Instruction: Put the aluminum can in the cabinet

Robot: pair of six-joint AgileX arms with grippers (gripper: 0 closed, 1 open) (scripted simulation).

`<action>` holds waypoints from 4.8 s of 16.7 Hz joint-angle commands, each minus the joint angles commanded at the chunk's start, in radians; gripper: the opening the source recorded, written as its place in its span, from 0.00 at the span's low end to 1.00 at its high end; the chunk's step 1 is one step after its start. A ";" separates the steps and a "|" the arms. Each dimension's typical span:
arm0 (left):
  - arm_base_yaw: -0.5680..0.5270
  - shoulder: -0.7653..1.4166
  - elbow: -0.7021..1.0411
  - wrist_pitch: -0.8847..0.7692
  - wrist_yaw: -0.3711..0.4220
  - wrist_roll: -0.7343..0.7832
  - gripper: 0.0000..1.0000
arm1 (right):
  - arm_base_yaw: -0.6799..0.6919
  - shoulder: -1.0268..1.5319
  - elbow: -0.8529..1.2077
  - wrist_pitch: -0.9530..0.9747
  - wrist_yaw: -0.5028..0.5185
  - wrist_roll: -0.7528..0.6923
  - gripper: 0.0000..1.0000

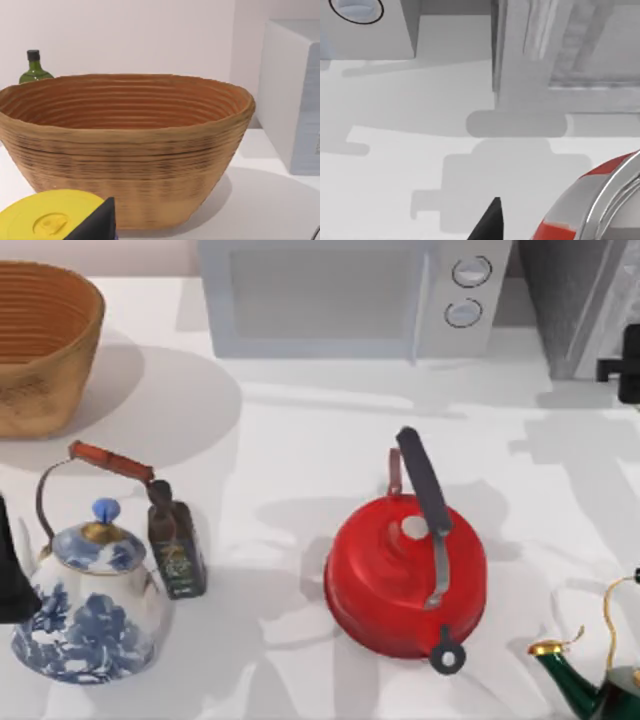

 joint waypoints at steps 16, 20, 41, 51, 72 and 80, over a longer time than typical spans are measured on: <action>0.000 0.000 0.000 0.000 0.000 0.000 1.00 | -0.094 -0.948 -0.600 0.142 -0.070 -0.077 0.00; 0.000 0.000 0.000 0.000 0.000 0.000 1.00 | -0.124 -1.252 -0.804 0.193 -0.098 -0.098 0.00; 0.000 0.000 0.000 0.000 0.000 0.000 1.00 | -0.100 -0.995 -0.362 0.221 -0.132 -0.129 0.00; 0.000 0.000 0.000 0.000 0.000 0.000 1.00 | -0.004 -0.340 0.579 -0.024 -0.011 -0.110 0.00; 0.000 0.000 0.000 0.000 0.000 0.000 1.00 | -0.012 0.276 1.282 -0.324 0.057 -0.091 0.00; 0.000 0.000 0.000 0.000 0.000 0.000 1.00 | -0.042 0.642 1.793 -0.448 0.006 -0.090 0.00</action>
